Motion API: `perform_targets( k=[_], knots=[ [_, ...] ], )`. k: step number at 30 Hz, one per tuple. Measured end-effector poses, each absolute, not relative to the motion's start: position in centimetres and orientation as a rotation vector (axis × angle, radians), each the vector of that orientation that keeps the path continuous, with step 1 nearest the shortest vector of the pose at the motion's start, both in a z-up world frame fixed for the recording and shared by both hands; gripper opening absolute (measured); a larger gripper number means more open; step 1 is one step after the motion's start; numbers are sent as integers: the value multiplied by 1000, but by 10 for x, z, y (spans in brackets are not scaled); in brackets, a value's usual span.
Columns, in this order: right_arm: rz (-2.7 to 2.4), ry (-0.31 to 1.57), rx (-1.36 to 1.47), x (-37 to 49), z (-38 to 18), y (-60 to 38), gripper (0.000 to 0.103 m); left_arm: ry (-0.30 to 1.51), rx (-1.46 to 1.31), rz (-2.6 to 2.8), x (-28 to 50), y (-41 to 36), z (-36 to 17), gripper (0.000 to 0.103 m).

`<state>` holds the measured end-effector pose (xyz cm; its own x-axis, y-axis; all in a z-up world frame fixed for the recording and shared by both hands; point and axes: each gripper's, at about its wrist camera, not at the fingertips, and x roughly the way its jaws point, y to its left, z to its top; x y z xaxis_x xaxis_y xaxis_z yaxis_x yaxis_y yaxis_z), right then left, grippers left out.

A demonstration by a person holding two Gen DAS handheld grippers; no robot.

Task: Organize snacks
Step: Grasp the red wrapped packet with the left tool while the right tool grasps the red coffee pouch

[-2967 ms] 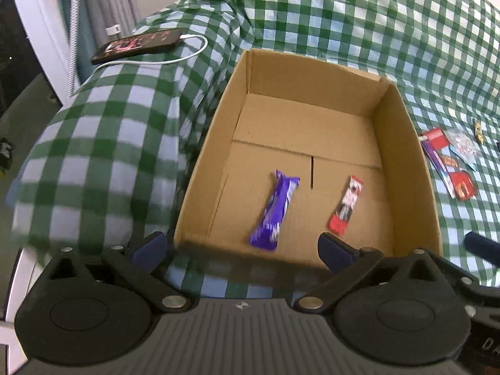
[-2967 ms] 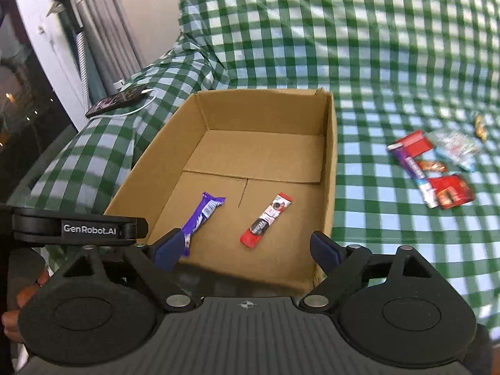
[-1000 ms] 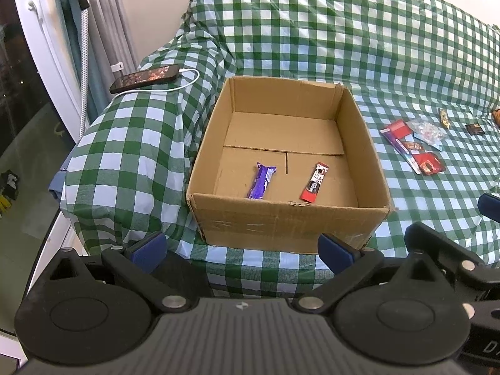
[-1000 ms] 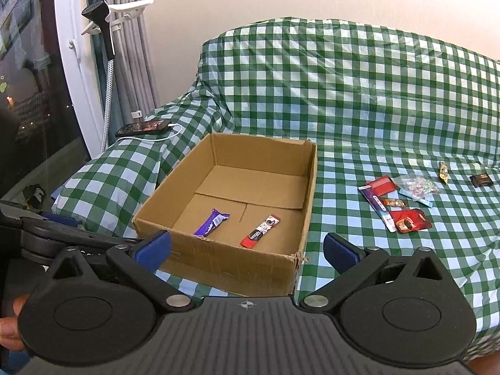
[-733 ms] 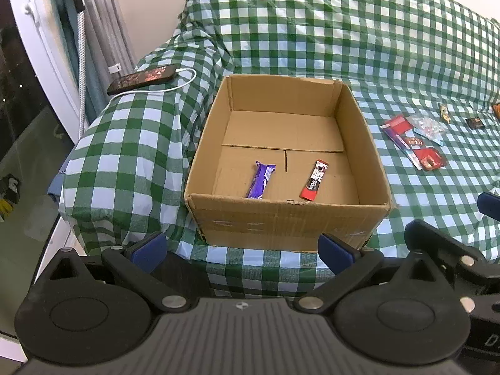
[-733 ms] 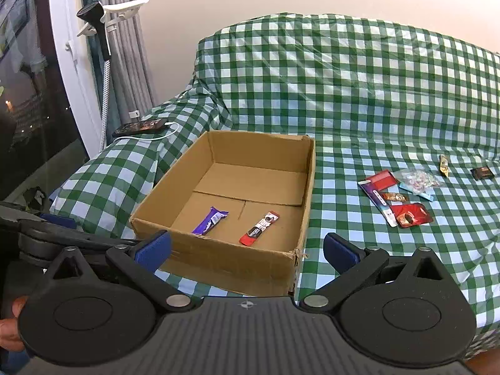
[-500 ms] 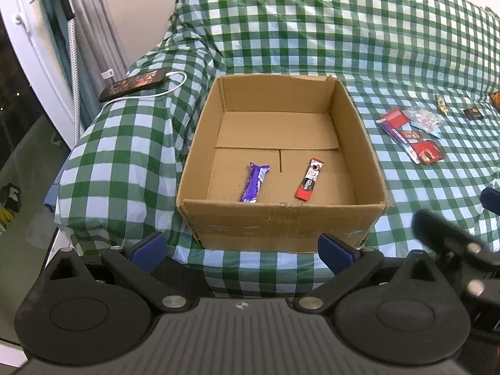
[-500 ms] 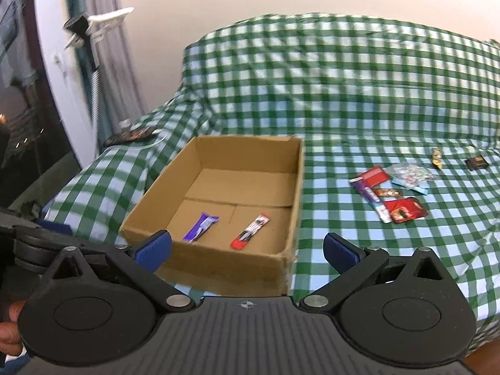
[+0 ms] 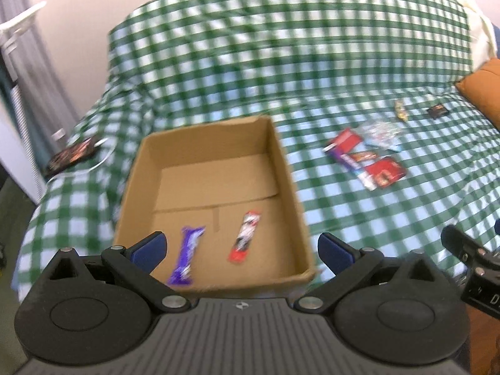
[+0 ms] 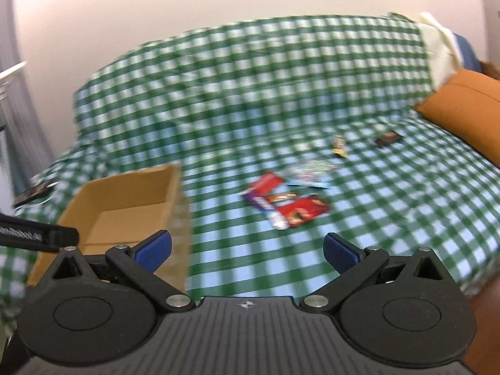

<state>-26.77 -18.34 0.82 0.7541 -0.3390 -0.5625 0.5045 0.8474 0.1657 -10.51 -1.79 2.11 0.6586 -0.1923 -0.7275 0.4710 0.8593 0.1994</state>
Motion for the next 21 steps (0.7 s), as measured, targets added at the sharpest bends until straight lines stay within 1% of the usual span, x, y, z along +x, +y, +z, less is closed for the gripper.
perform_targets(
  k=[4, 8, 13, 18, 21],
  knots=[
    [-535, 553, 356, -265, -9, -222, 103, 766, 423, -414, -90, -70, 12, 103],
    [-581, 566, 386, -245, -29, -257, 103, 789, 463, -407, -60, -126, -10, 103],
    [-629, 605, 410, -200, -68, -303, 103, 836, 486, -351, -6, -198, -53, 103],
    [-652, 666, 438, -148, -112, -343, 103, 928, 493, -313, 61, -266, -111, 103],
    [-646, 690, 445, -118, -137, -364, 103, 916, 504, -320, 96, -294, -133, 103]
  ],
)
